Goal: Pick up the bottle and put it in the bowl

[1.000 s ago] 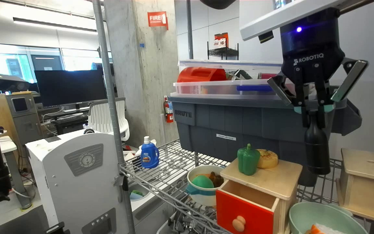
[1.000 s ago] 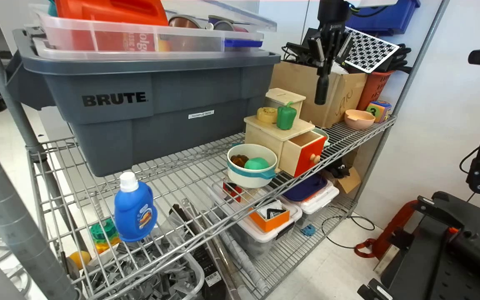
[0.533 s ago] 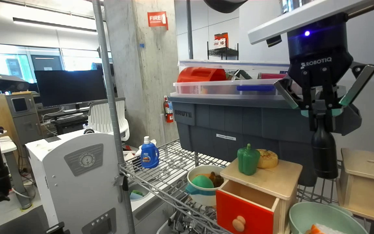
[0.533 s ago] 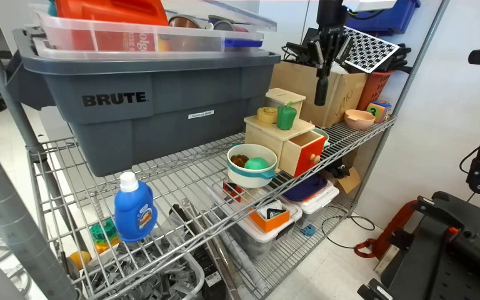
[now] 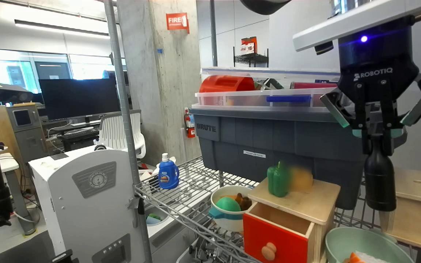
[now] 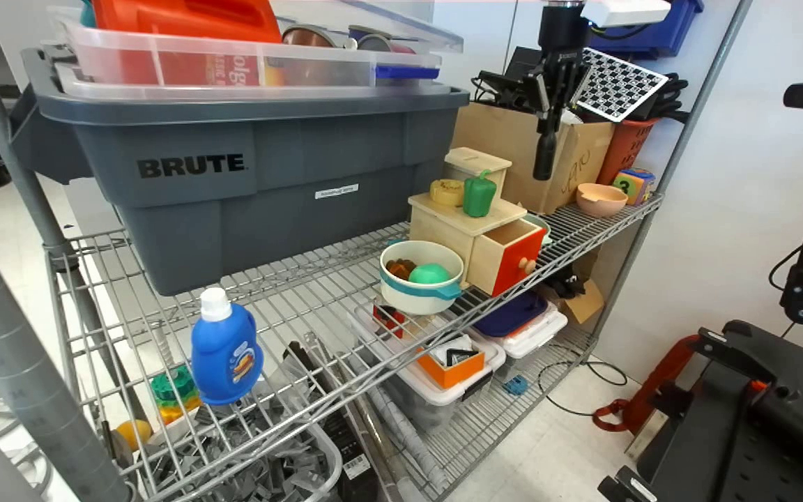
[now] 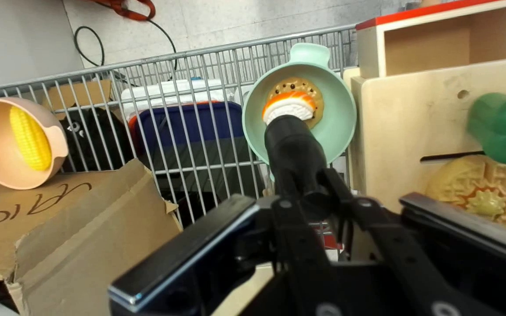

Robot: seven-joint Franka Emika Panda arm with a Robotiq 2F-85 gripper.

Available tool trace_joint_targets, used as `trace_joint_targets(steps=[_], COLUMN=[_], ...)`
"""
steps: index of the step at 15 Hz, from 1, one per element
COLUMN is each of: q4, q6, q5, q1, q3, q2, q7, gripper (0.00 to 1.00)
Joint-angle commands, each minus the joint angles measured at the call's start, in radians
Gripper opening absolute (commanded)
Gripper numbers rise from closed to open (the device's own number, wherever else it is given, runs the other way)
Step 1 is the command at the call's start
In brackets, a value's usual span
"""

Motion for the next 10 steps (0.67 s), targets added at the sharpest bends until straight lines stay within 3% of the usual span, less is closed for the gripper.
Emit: trace_joint_targets(steps=[1, 10], q4=[0.051, 0.098], q6=[-0.031, -0.043], q5=[0.022, 0.087], q1=[-0.007, -0.027], q3=[0.006, 0.037], q2=[0.023, 0.061], q7=[-0.032, -0.125], gripper=[0.05, 0.05])
